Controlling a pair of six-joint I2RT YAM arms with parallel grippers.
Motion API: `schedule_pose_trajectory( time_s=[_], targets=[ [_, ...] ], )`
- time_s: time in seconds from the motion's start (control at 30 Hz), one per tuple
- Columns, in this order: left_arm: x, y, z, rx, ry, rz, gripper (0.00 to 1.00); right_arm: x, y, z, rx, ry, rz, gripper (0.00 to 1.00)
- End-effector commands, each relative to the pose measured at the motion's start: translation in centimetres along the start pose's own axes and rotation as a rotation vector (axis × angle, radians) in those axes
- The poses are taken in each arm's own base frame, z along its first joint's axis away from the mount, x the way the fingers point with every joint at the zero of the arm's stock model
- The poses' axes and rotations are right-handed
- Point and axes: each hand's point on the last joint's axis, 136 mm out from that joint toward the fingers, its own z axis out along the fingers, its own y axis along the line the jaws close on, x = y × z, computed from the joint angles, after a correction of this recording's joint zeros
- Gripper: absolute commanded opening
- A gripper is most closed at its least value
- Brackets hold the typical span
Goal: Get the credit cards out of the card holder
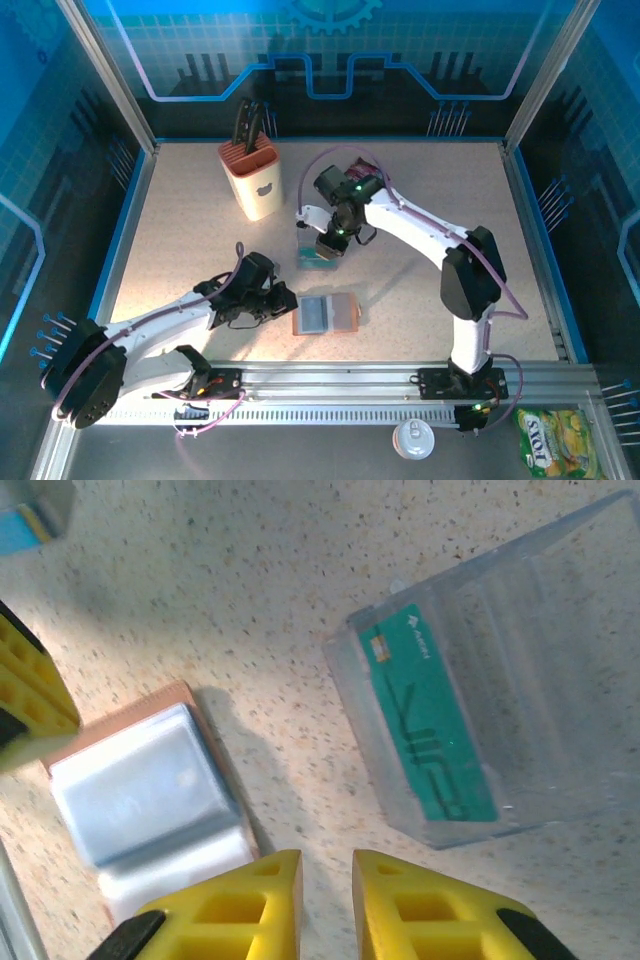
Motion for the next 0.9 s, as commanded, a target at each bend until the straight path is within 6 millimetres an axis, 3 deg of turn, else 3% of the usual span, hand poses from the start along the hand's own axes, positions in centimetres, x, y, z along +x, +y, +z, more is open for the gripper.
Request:
schedule_pose_trajectory(
  time_s=[0.0,0.43,0.87],
  targets=[
    [0.1,0.6,0.5,-0.009,0.009,0.006,0.13,-1.9,1.0,-0.9,0.019,-0.140,0.127,0.22],
    [0.2,0.1,1.6,0.007,0.056,-0.006,0.12,0.2,6.1,-0.1,-0.060,-0.343,0.528,0.26],
    [1.1,1.8,2.0,-0.015,0.071,-0.012,0.12,2.9,10.2,3.9,-0.180,-0.271,0.743,0.29]
  ],
)
